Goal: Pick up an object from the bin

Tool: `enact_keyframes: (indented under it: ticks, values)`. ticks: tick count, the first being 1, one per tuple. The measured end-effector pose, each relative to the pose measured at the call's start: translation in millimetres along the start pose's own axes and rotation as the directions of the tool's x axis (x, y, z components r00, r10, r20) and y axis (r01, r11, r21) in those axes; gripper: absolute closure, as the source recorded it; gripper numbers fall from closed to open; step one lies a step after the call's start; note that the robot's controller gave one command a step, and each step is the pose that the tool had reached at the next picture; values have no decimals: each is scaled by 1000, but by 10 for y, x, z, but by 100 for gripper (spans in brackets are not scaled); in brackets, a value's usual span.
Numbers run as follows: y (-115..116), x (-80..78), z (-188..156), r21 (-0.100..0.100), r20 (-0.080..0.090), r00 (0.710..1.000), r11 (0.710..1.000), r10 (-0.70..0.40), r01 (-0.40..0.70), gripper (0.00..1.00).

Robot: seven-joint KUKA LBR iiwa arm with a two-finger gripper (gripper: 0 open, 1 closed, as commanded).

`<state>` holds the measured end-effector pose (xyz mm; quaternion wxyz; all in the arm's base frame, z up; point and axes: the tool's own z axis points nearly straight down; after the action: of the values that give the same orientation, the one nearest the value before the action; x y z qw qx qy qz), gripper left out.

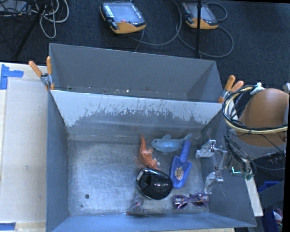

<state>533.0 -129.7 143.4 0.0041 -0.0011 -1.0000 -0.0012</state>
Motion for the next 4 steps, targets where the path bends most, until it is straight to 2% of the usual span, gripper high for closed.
enact_keyframes:
  ticks: [1, 2, 3, 4]
  values:
    - [1, -18, -38, 2, 7, 1000, 1000, -3, 3, 0]
    - [204, 143, 258, 5, 13, 998, 998, -59, 59, 0]
    - [386, 240, 495, 2, 3, 970, 970, -245, 245, 0]
    - [504, 241, 574, 9, 9, 905, 905, -426, 426, 0]
